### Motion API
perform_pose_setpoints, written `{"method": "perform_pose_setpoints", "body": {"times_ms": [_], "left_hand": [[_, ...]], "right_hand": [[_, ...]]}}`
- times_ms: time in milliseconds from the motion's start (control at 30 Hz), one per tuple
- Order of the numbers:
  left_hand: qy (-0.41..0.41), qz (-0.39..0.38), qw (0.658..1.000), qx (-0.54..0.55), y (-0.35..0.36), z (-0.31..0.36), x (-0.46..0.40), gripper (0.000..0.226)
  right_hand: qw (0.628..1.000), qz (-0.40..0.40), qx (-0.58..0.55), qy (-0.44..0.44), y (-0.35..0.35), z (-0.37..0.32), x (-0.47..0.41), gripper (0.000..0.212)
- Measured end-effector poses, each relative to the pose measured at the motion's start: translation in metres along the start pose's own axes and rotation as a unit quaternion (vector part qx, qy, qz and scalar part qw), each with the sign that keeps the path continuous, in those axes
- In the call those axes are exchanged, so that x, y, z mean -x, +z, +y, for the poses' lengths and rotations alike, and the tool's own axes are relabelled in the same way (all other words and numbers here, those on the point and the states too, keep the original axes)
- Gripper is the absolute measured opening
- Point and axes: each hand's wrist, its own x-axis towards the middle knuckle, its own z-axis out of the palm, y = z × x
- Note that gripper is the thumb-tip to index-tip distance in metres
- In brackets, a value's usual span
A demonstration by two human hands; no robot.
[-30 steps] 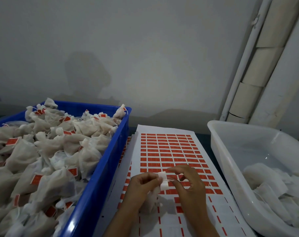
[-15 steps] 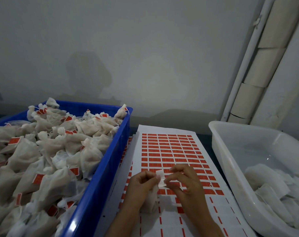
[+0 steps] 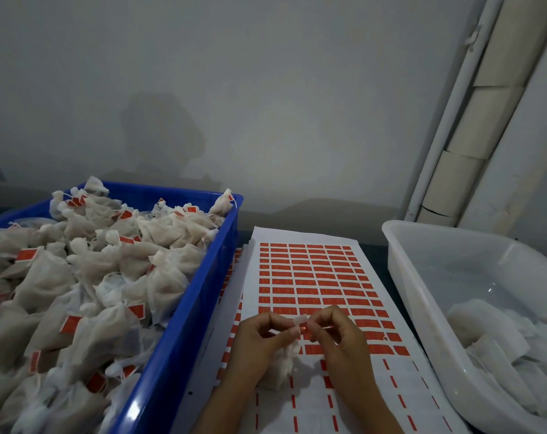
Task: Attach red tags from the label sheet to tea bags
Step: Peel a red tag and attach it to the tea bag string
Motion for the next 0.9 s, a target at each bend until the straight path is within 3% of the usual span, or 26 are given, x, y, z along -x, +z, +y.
{"method": "perform_pose_setpoints", "body": {"times_ms": [700,900], "left_hand": [[0.032,0.020,0.999,-0.015,0.001,-0.006,-0.002,0.017],[0.073,0.040,0.995,-0.056,0.004,-0.011,-0.002,0.007]], "right_hand": [[0.999,0.027,0.013,-0.021,-0.001,0.001,-0.002,0.015],[0.999,-0.002,0.010,-0.045,0.000,-0.004,-0.001,0.012]]}}
